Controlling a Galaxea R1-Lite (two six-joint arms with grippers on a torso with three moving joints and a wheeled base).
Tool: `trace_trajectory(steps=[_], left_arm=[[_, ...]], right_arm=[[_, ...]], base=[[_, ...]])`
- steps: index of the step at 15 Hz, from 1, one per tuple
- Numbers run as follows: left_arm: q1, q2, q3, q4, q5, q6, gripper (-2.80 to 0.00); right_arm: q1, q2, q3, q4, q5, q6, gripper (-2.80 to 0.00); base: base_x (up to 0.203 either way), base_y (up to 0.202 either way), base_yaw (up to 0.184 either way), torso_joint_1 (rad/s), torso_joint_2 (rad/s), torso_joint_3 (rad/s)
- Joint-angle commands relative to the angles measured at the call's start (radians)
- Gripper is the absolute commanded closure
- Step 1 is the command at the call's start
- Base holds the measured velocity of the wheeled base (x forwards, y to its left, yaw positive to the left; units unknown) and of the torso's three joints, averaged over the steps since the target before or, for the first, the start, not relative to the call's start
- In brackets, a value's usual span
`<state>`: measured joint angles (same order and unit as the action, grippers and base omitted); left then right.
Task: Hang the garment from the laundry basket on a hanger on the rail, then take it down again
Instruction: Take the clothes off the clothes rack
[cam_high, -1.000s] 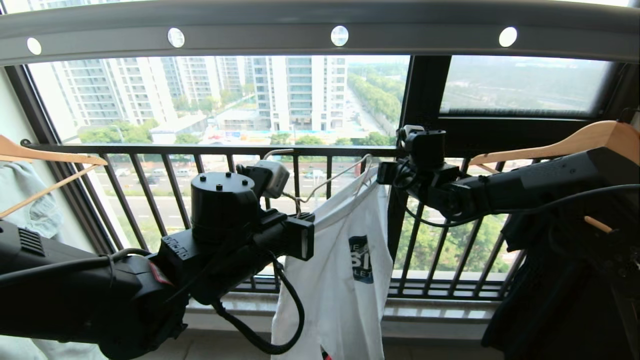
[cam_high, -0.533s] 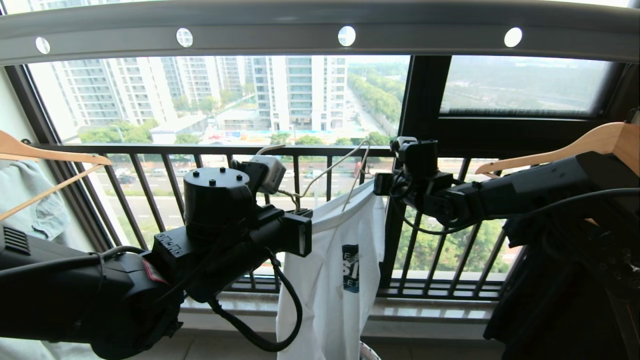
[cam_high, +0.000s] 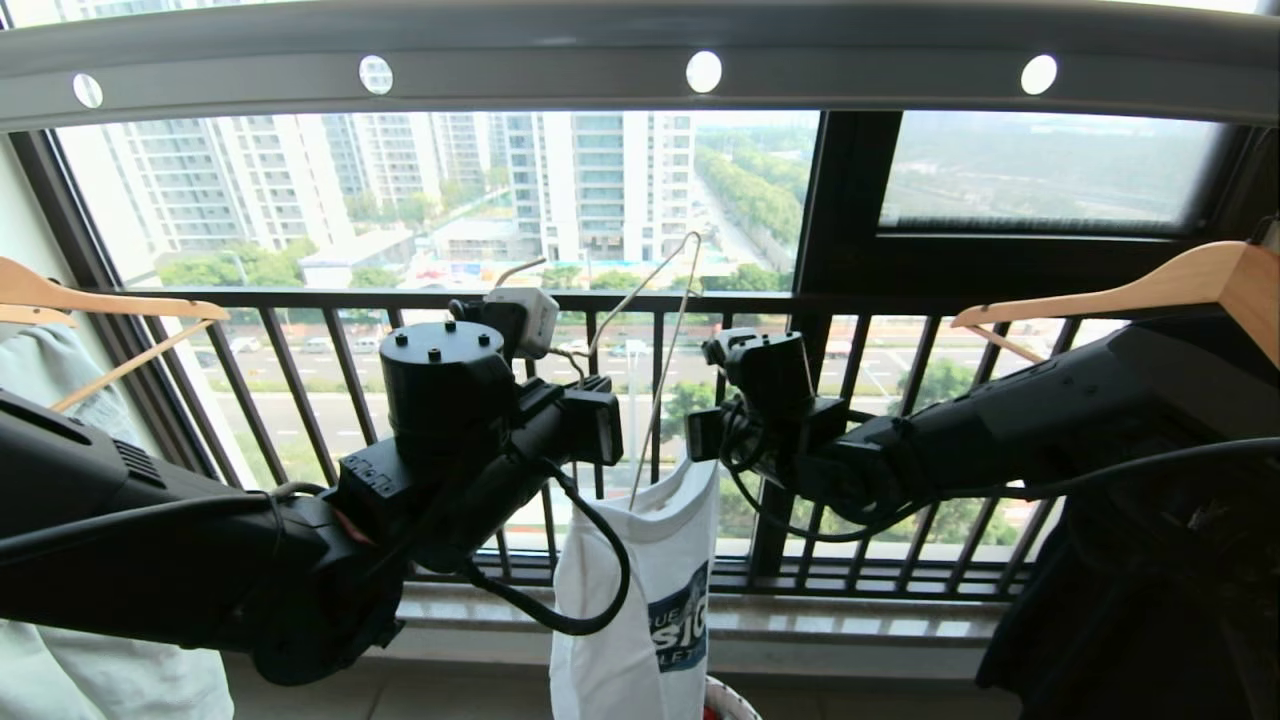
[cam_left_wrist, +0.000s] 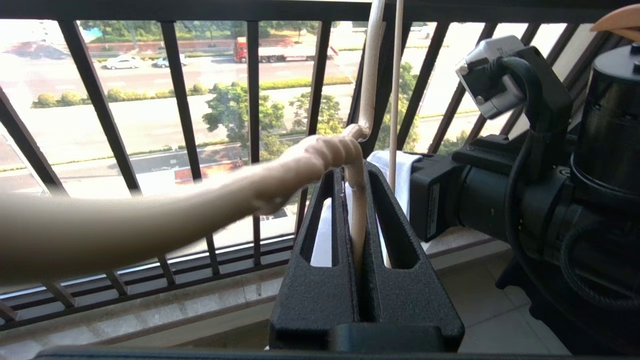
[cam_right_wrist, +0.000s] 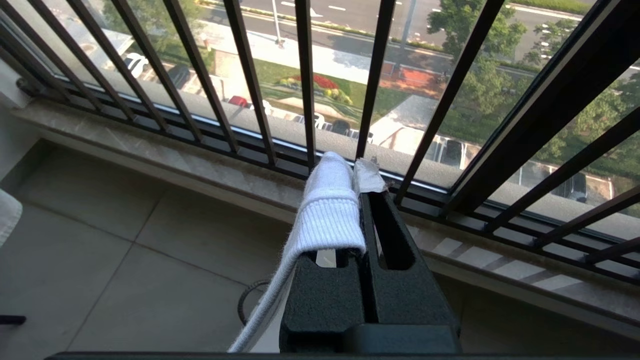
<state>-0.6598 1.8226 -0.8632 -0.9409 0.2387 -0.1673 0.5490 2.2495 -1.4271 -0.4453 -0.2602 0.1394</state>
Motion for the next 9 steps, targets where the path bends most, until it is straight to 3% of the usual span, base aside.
trace_trajectory(steps=[1,3,5,9], left_arm=[[0.010,0.075,-0.025,-0.032,0.029,-0.002,0.00],[0.013,0.127,-0.038,-0.056,0.062,-0.002,0.00],[0.021,0.175,-0.082,-0.107,0.135,0.000,0.00],[0.025,0.179,-0.080,-0.118,0.152,0.031,0.00]], right_arm=[[0.034,-0.037,0.033,-0.006,-0.001,0.000,0.00],[0.039,-0.031,0.029,-0.020,-0.016,-0.001,0.00],[0.033,-0.005,0.025,-0.081,-0.020,-0.018,0.00],[0.017,0.041,0.022,-0.090,-0.021,-0.048,0.00]], base=[[0.000,0.000,0.000,0.000,0.00,0.000],[0.000,0.000,0.000,0.000,0.00,0.000],[0.000,0.000,0.000,0.000,0.00,0.000],[0.000,0.000,0.000,0.000,0.00,0.000]])
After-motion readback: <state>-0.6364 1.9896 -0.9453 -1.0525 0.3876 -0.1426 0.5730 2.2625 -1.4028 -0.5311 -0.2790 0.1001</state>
